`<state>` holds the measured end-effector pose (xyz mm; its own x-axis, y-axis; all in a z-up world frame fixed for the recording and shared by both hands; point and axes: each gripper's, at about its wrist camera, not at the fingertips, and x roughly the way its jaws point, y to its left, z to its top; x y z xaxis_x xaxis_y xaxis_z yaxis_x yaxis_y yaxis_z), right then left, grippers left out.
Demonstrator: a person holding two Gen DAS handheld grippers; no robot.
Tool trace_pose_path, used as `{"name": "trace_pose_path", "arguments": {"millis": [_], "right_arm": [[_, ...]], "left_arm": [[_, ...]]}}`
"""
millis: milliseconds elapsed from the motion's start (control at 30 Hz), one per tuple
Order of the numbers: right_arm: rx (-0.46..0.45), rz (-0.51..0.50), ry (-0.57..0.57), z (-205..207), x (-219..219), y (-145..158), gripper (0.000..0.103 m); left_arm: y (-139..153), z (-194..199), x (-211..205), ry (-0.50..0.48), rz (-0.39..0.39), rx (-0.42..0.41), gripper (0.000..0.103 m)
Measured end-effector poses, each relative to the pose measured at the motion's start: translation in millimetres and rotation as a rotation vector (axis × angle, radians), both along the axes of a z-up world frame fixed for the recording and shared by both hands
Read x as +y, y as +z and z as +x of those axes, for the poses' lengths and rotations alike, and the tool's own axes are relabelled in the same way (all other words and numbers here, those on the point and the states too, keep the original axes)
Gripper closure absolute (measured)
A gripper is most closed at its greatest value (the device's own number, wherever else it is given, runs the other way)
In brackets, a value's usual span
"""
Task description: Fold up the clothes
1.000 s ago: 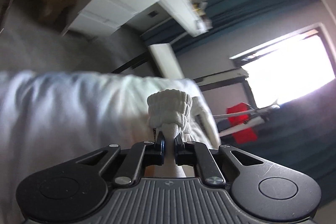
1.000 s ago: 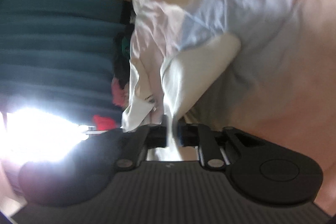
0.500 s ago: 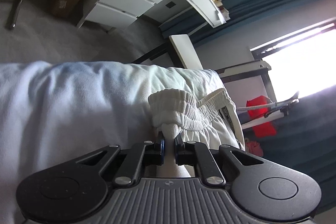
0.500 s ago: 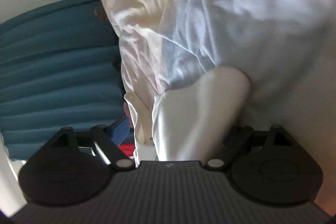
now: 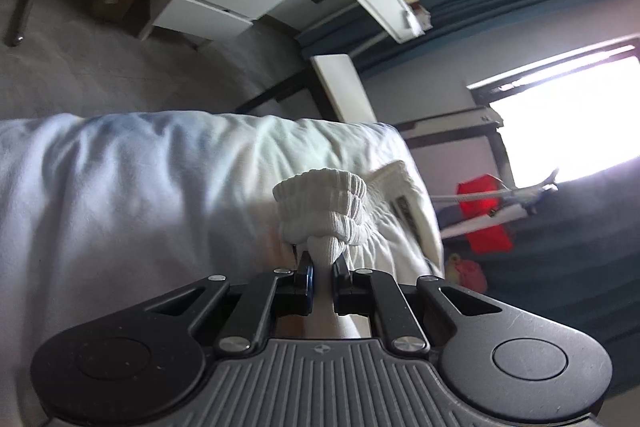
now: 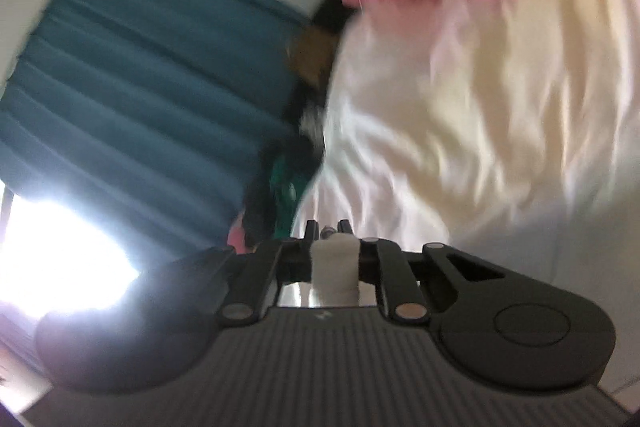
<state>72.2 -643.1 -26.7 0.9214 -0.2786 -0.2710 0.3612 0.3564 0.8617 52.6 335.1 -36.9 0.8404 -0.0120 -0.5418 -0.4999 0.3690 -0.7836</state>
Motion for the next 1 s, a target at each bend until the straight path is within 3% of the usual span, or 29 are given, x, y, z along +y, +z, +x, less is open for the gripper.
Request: {"name": "trace_pose_path", "arguments": {"millis": [100,233,300,400,467,500,533,567,600,633,667,700,867,1000], "right_arm": [[0.048,-0.119,-0.074,-33.9,7.7,-6.5,0.091],[0.212,-0.094,-0.141,-81.7,13.4,-65.5,0.091],[0.317,-0.019,-0.155,-96.2,12.2,-100.8,0.091],[0.346,0.074,-0.159,-106.9,12.0,-129.6,0.088],[0.341,0.053,-0.159,-108.6,16.6,-127.9,0.082],[0.356,0.035,-0.156,-107.0,19.1,-122.6,0.079],[0.372,0.019,-0.143,-103.3,21.2,-116.3,0.07],[0.388,0.004,-0.129,-99.6,23.4,-110.0,0.054],[0.383,-0.007,-0.095,-99.3,24.9,-103.0,0.044],[0.374,-0.029,-0.055,-97.4,29.5,-96.2,0.029],[0.377,-0.071,-0.026,-94.7,35.5,-88.7,0.022],[0.381,-0.113,0.003,-92.0,41.5,-81.1,0.021],[0.468,-0.343,0.074,-82.1,76.7,-40.0,0.021],[0.393,-0.36,0.074,-77.2,105.8,-5.7,0.021]], "left_arm": [[6.3,-5.3,-1.6,-0.046,0.033,0.03,0.094],[-6.5,-2.8,1.1,-0.128,0.072,0.126,0.094],[-13.2,1.6,2.7,-0.18,0.113,0.154,0.093],[-17.7,4.6,3.5,-0.245,0.166,0.174,0.09],[-14.0,2.3,1.6,-0.272,0.195,0.161,0.082],[-8.5,0.2,-2.7,-0.286,0.235,0.176,0.071],[-3.1,-2.0,-7.0,-0.301,0.275,0.19,0.063],[2.2,-5.4,-11.0,-0.321,0.316,0.192,0.05],[7.4,-8.8,-15.0,-0.341,0.357,0.195,0.041],[13.2,-13.1,-19.3,-0.359,0.391,0.197,0.035],[18.9,-17.4,-23.6,-0.376,0.426,0.198,0.021],[24.6,-21.9,-28.1,-0.394,0.462,0.199,0.014],[49.2,-44.9,-64.4,-0.428,0.661,0.16,0.012],[72.4,-40.3,-107.2,-0.476,0.78,0.071,0.003]]}}
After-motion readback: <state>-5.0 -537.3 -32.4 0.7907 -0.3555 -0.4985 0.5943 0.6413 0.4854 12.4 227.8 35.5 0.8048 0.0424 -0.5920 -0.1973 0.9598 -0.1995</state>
